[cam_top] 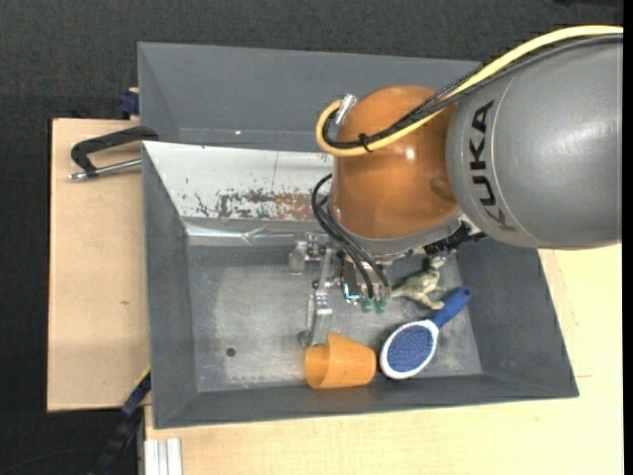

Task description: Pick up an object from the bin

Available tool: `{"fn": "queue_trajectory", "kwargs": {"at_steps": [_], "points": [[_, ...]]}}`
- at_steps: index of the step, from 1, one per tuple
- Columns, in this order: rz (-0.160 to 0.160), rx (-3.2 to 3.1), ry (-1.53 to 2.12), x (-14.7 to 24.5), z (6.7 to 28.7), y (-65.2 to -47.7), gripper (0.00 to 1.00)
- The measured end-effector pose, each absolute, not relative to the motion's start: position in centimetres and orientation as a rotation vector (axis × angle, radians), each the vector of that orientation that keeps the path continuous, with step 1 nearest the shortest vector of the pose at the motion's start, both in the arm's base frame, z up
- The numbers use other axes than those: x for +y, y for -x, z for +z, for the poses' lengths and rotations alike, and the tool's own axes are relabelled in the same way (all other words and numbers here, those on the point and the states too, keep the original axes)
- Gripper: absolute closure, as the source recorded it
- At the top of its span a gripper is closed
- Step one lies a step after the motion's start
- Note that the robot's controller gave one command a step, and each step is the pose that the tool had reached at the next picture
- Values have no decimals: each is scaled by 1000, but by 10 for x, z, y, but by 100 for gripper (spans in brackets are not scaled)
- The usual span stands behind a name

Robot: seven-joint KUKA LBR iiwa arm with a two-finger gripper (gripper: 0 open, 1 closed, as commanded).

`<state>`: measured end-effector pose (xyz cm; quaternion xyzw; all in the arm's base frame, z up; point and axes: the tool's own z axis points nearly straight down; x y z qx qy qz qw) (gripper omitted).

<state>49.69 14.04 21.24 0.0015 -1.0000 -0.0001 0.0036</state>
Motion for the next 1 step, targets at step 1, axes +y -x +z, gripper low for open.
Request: {"fn": "queue_trajectory", "kwargs": {"at_steps": [1], "points": [[3,-3132,96,86,120,-497,0]]}}
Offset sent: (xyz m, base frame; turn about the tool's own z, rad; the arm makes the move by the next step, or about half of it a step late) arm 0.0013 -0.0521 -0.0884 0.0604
